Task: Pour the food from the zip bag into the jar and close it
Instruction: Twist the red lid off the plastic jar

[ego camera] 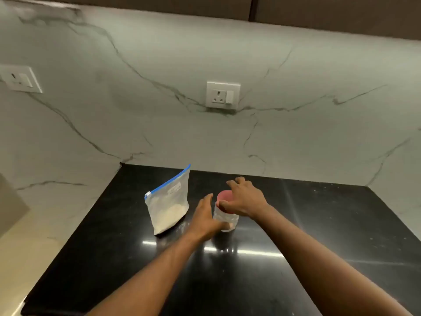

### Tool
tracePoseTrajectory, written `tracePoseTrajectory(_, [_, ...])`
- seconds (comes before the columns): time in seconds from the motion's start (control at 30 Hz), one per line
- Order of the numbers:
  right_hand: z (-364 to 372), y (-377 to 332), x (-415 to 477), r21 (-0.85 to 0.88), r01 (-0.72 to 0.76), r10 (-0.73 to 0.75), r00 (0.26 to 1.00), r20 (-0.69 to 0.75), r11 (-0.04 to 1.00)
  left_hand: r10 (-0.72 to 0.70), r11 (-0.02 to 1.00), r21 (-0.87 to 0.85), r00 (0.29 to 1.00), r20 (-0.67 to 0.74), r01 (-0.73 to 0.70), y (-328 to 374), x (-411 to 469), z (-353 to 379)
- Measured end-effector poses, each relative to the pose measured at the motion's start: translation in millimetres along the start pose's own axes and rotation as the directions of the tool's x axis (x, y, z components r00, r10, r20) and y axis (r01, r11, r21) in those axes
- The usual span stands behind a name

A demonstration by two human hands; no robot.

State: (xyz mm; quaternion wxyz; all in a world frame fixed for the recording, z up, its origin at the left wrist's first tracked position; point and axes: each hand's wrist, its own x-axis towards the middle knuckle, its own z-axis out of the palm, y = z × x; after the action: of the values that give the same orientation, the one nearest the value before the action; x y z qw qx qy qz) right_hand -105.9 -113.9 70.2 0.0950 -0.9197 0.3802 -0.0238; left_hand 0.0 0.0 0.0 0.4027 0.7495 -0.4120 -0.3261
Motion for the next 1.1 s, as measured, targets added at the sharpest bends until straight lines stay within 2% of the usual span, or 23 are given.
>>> tracePoseTrajectory(0.1, [14,0,21,-0.123,-0.042,0.040,0.999,-0.015,0.992,0.009,1.000,0.000,1.000,0.015,-0.009,-7,34,13])
tracePoseTrajectory(0.23, [28,-3,35,-0.134,-0.074,0.067,0.996,-0.059,0.988,0.088,0.996,-0.015,0.996,0.017,-0.088,-29,58,30])
tracePoseTrajectory(0.37, [27,-8,44,-0.081,-0.079,0.083,0.995,0.046,0.994,0.103,0.992,-0.066,0.994,-0.044,-0.105,-50,61,27])
tracePoseTrajectory(0.47, [20,-8,47,-0.045,0.011,-0.004,0.988,0.155,0.999,0.123,0.990,-0.066,0.992,-0.024,-0.125,-56,65,23])
tracePoseTrajectory(0.57, [3,-2,50,0.106,0.089,-0.121,0.926,0.358,0.990,0.128,0.986,-0.108,0.991,-0.027,-0.130,-61,65,20])
tracePoseTrajectory(0.63, [-5,5,50,0.224,0.068,-0.152,0.912,0.381,0.972,0.138,0.984,-0.111,0.990,-0.021,-0.139,-61,63,20])
tracePoseTrajectory(0.67, [-6,6,49,0.220,0.061,-0.137,0.926,0.353,0.974,0.141,0.983,-0.116,0.990,-0.015,-0.142,-61,62,20])
tracePoseTrajectory(0.73, [-1,4,50,0.005,0.047,-0.046,0.960,0.277,0.999,0.143,0.981,-0.130,0.990,-0.014,-0.143,-61,62,20])
tracePoseTrajectory(0.8, [9,-2,54,-0.272,0.038,0.028,0.972,0.235,0.962,0.147,0.981,-0.122,0.989,-0.020,-0.149,-60,64,19])
tracePoseTrajectory(0.83, [12,-4,56,-0.338,0.056,0.026,0.972,0.233,0.940,0.149,0.982,-0.112,0.989,-0.013,-0.149,-60,66,20])
tracePoseTrajectory(0.93, [8,-8,61,-0.282,0.169,-0.065,0.937,0.345,0.944,0.126,0.988,-0.087,0.992,0.014,-0.125,-59,66,20])
tracePoseTrajectory(1.03, [-1,-8,65,-0.191,0.322,-0.183,0.835,0.519,0.927,0.095,0.993,-0.071,0.995,0.012,-0.094,-59,66,21])
tracePoseTrajectory(1.1, [-6,-5,68,-0.142,0.347,-0.215,0.802,0.557,0.927,0.091,0.993,-0.081,0.996,0.018,-0.089,-60,68,22])
